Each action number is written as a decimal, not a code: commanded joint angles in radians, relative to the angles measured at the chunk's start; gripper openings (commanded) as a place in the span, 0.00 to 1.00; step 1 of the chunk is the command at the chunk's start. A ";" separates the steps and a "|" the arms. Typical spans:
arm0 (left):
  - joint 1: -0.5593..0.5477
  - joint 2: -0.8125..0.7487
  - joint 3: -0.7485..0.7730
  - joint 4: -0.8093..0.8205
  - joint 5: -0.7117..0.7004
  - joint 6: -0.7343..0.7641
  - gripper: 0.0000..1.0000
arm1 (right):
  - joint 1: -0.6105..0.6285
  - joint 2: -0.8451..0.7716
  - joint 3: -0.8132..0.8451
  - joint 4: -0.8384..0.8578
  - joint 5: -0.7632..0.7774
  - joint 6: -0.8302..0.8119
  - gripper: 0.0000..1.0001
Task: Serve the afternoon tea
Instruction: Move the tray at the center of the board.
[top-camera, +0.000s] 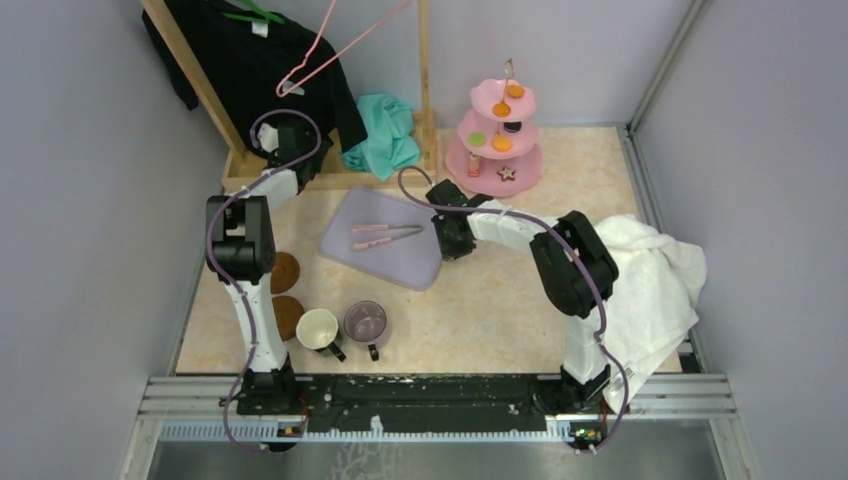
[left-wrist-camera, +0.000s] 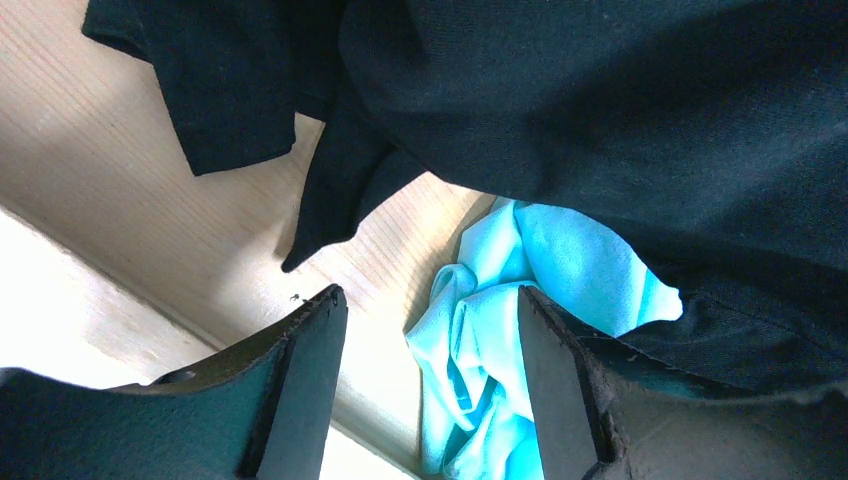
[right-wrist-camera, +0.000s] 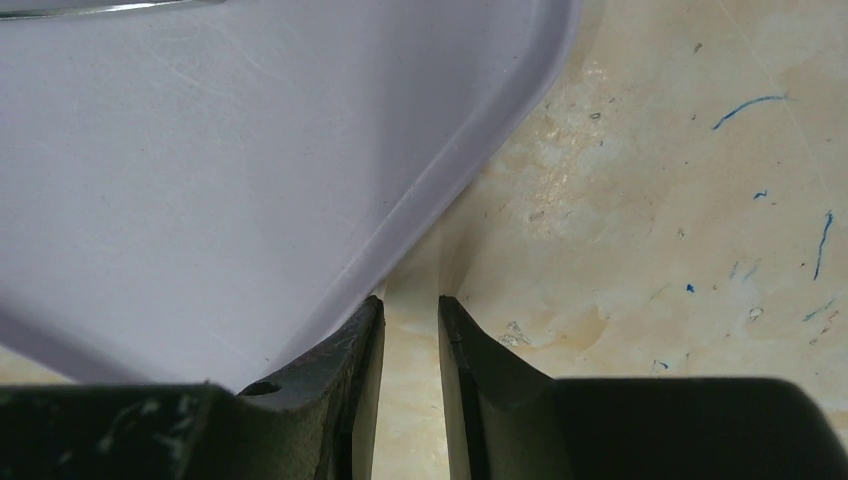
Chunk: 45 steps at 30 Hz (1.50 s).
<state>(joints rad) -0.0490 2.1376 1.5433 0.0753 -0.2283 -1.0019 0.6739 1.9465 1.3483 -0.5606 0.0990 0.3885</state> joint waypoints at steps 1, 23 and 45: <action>0.002 0.004 0.020 0.016 0.005 0.002 0.69 | 0.006 -0.015 0.059 0.003 -0.022 -0.003 0.27; 0.002 0.016 0.050 0.002 0.004 0.009 0.69 | -0.064 0.220 0.297 0.071 -0.100 -0.050 0.28; 0.003 -0.002 0.078 -0.026 -0.015 0.028 0.69 | -0.092 0.370 0.624 0.023 -0.015 -0.132 0.29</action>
<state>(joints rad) -0.0490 2.1395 1.5898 0.0612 -0.2283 -0.9932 0.5941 2.3589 1.9537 -0.5377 0.0010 0.2886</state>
